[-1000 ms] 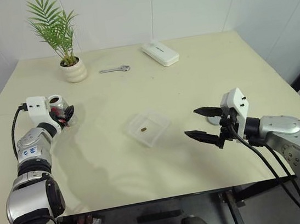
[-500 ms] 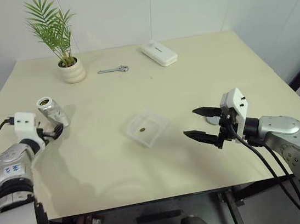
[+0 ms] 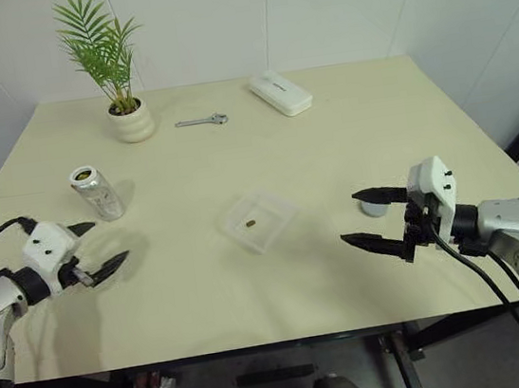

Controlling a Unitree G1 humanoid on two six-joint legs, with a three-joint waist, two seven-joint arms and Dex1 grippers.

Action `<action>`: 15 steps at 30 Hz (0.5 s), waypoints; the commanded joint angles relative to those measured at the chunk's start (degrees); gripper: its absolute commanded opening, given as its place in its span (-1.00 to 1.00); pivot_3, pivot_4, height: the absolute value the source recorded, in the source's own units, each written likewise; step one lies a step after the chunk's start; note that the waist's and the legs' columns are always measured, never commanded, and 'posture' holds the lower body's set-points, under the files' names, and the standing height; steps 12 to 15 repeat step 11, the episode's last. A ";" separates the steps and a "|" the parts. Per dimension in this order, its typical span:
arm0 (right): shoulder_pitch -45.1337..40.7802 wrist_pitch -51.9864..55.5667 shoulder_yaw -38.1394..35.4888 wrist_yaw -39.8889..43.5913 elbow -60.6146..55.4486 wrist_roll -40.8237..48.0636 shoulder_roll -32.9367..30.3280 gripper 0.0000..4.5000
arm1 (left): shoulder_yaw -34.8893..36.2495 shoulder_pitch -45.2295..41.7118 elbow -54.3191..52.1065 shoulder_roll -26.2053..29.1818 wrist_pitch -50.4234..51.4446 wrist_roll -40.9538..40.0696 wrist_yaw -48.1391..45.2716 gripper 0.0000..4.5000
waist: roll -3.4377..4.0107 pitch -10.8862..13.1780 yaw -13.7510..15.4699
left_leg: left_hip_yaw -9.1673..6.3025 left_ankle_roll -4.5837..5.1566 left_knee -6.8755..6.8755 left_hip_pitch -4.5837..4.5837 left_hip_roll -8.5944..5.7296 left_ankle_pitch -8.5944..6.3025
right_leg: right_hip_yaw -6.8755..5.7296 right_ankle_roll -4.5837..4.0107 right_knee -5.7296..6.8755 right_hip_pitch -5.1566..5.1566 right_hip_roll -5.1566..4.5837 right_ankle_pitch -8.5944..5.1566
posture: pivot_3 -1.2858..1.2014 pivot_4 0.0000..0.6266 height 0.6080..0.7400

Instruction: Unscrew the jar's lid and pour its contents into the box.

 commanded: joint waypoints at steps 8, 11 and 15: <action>-4.23 -2.15 0.27 8.66 2.91 0.90 -4.00 1.00 | -0.92 4.40 -6.87 4.71 -0.49 -6.41 -17.86 0.99 | 0.01 0.02 -1.75 | 0.10 0.06 -0.03 0.07 0.04 -0.04 | 0.06 -0.02 -0.02 -0.02 0.01 -0.01 | 0.03 -0.52 1.00; -4.16 -1.78 0.02 8.30 2.45 1.09 -3.58 1.00 | -0.47 4.24 -9.24 3.46 0.52 -6.78 -16.05 0.99 | 0.01 0.02 -1.69 | 0.08 0.07 -0.02 0.05 0.05 -0.04 | 0.05 -0.02 -0.03 -0.02 0.01 -0.01 | 0.03 -0.52 1.00; -4.16 -1.78 0.02 8.30 2.45 1.09 -3.58 1.00 | -0.47 4.24 -9.24 3.46 0.52 -6.78 -16.05 0.99 | 0.01 0.02 -1.69 | 0.08 0.07 -0.02 0.05 0.05 -0.04 | 0.05 -0.02 -0.03 -0.02 0.01 -0.01 | 0.03 -0.52 1.00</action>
